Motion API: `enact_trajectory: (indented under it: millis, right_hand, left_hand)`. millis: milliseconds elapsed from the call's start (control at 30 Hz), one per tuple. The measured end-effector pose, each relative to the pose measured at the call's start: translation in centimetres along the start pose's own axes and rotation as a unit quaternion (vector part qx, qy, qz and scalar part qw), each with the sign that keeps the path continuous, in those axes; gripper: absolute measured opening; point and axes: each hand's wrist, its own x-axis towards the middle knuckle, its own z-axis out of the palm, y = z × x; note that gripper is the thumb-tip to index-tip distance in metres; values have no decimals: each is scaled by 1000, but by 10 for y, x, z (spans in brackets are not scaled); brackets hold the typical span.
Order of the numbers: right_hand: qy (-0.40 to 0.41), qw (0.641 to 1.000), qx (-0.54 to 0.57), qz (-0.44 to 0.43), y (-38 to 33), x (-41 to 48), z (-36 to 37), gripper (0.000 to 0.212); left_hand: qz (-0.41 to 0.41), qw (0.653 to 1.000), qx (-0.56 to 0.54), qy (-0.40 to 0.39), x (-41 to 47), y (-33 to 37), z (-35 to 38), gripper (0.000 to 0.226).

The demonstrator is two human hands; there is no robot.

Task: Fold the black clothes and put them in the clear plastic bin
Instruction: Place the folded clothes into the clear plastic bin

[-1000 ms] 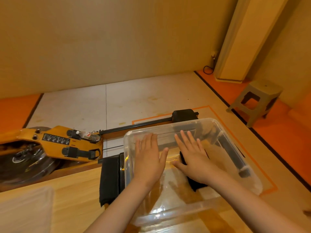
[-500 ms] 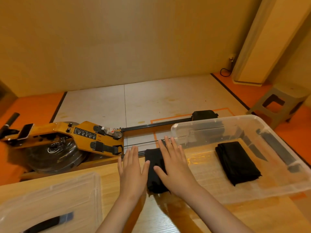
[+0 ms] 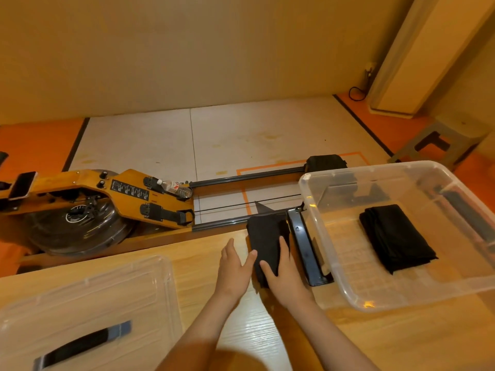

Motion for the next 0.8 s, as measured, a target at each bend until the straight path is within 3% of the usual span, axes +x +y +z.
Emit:
enact_trajectory:
  millis: [167,600,700,800]
  right_hand:
    - [17,994,100,36,2,9,5,69]
    - [37,999,-35,20,21,15,20,66]
    - [43,990,-133,6,18,7,33,70]
    - [12,986,-165,9,8,-9,56,91]
  left_hand:
    - [-100,989,-90,-56,14,-7,26,84]
    - [-144,969,-166,-117,18,-27,25,19]
    - [-146,966,-190,-92,8,-36,14,16]
    - [-127,971,-192,-65,-4,-51,-5,20]
